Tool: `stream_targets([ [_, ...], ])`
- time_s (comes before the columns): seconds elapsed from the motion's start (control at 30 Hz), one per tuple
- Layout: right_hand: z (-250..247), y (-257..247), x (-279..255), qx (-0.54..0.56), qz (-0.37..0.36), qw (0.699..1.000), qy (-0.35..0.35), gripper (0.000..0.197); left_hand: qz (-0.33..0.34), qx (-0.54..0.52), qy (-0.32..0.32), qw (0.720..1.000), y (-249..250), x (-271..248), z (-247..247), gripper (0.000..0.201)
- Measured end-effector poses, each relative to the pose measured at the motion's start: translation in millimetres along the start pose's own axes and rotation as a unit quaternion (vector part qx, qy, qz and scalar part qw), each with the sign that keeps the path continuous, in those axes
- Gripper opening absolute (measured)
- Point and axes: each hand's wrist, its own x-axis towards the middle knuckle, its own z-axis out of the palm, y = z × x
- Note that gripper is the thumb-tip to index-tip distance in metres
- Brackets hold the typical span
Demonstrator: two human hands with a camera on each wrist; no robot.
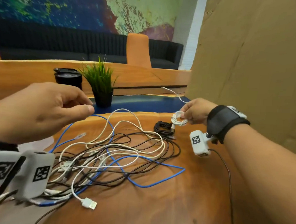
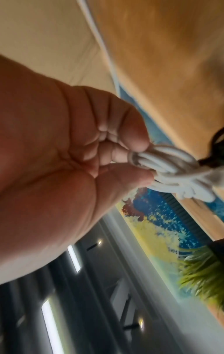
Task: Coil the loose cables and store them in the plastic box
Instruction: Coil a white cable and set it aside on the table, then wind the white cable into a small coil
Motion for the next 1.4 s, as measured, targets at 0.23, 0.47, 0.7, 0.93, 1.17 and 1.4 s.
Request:
stream_targets([
  [0.23, 24.7, 8.9, 2.4, -0.184, -0.013, 0.982, -0.034, 0.007, -0.034, 0.062, -0.059, 0.996, 4.1, -3.6, -20.1, 0.016],
  [0.47, 41.2, -93.2, -54.3, -0.350, -0.292, 0.889, 0.049, 0.020, -0.046, 0.046, -0.004, 0.998, -6.7, -7.1, -37.8, 0.015],
  [0.7, 142.2, -117.0, -124.9, -0.612, -0.361, 0.668, -0.221, 0.028, -0.037, 0.045, -0.001, 0.998, -2.1, -10.6, -45.0, 0.017],
  [0.93, 94.7, -149.6, -125.8, -0.352, -0.374, 0.839, -0.182, 0.014, -0.014, 0.021, -0.006, 1.000, -1.2, -6.6, -40.7, 0.021],
  [1.17, 46.6, -197.6, -138.8, 0.101, -0.410, 0.906, -0.041, 0.024, 0.007, -0.111, -0.029, 0.993, 8.2, -1.5, -16.8, 0.031],
  [1.4, 26.4, -211.1, -125.5, 0.475, -0.249, 0.818, -0.206, 0.023, -0.065, -0.256, -0.072, 0.962, 14.2, 0.1, 5.5, 0.092],
])
